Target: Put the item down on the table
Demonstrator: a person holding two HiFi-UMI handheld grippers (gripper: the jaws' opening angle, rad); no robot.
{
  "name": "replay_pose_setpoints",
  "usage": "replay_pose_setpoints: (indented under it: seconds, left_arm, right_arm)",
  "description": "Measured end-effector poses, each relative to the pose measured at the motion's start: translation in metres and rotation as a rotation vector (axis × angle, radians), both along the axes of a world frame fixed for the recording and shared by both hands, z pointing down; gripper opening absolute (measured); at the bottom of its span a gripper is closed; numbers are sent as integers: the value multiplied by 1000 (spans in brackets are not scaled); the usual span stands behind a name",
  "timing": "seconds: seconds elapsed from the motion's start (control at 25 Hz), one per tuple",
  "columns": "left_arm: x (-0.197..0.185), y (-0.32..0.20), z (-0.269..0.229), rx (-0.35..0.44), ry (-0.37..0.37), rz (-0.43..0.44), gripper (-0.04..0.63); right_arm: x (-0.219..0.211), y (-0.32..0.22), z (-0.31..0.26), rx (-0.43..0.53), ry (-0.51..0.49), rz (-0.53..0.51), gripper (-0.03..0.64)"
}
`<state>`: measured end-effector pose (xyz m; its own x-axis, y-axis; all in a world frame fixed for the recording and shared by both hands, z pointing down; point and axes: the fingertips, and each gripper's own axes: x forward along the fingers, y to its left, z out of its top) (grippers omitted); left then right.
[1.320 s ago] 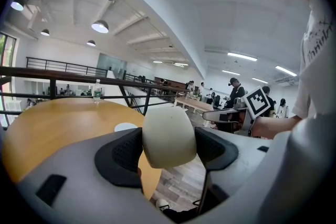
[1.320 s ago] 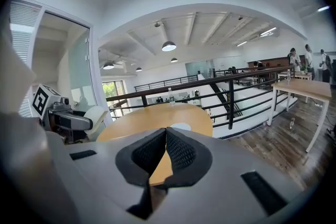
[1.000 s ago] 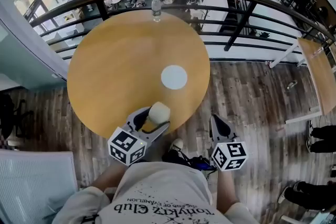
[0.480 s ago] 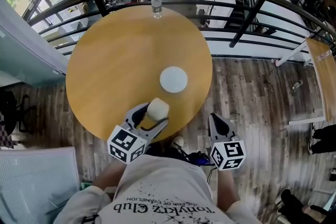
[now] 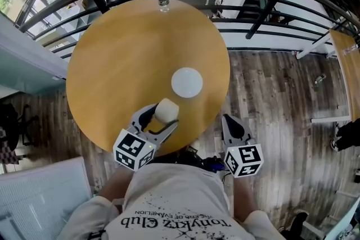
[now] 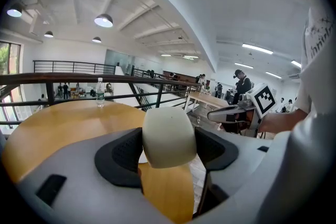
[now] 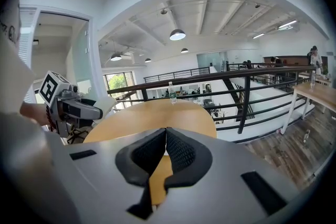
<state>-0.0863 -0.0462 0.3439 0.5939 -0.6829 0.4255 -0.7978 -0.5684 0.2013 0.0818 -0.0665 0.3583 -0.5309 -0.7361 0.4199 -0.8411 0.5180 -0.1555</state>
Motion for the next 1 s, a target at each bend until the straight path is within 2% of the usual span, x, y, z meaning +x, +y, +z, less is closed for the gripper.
replay_pose_setpoints:
  seconds: [0.56, 1.0]
  left_arm:
    - [10, -83, 57, -51, -70, 49, 327]
    - [11, -121, 104, -113, -111, 89, 327]
  right_arm:
    - [-8, -65, 44, -40, 22, -22, 25]
    - [-12, -96, 89, -99, 23, -14, 25]
